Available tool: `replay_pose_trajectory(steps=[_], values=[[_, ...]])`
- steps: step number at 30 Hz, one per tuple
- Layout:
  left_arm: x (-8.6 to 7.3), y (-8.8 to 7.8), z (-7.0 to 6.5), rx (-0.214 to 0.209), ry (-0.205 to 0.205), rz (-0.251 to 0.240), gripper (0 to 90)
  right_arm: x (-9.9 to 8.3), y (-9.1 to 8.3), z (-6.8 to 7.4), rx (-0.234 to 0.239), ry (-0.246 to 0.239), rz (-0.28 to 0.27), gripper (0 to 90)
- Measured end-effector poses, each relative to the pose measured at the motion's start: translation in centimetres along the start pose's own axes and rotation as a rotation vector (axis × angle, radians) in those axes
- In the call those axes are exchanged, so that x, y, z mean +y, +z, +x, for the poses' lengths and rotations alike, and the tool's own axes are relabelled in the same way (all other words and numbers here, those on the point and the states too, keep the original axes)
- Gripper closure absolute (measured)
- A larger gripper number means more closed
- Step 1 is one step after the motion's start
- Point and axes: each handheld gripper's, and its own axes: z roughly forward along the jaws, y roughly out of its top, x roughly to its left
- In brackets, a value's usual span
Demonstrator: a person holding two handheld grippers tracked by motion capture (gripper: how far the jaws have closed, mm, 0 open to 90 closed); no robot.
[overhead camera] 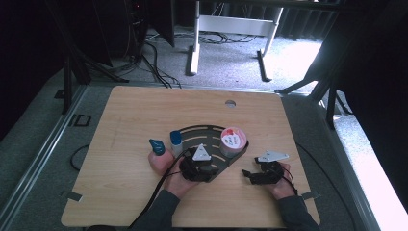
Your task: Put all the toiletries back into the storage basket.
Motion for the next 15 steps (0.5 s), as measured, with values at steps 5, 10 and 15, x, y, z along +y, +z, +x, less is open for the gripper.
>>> replay_pose_trajectory(steps=[5,10,15], values=[[-0.4,-0.2,0.0,0.015,-0.014,0.001,54.6,0.0,0.0,0.0,0.0,0.0,0.0,22.0],[-0.6,-0.8,-0.1,0.029,-0.062,-0.037,54.7,0.0,0.0,0.0,0.001,0.001,0.0,22.0],[-0.7,-1.3,-0.2,0.033,-0.069,-0.034,54.6,0.0,0.0,0.0,0.001,0.0,0.0,22.0]])
